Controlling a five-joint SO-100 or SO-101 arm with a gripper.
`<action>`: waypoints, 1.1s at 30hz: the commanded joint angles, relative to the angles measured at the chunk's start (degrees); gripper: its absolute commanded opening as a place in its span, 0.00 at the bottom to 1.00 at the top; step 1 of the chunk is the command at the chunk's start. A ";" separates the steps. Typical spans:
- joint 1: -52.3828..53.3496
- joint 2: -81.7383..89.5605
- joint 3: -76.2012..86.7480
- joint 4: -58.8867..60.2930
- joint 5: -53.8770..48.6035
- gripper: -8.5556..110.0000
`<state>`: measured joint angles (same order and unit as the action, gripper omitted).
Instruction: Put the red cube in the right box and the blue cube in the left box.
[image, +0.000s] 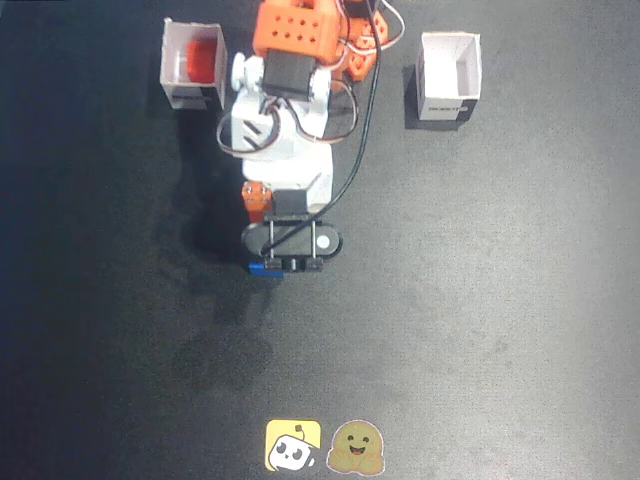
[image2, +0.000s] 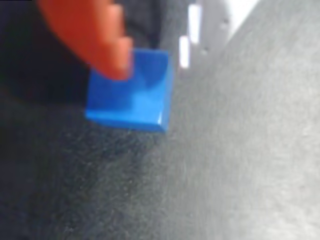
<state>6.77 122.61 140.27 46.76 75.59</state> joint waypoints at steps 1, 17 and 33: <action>0.26 -1.58 -3.43 -2.29 -0.62 0.18; 0.26 -8.35 -2.29 -7.65 -0.18 0.26; -0.44 -12.66 1.85 -13.89 1.41 0.26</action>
<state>6.86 110.30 142.38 34.37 76.46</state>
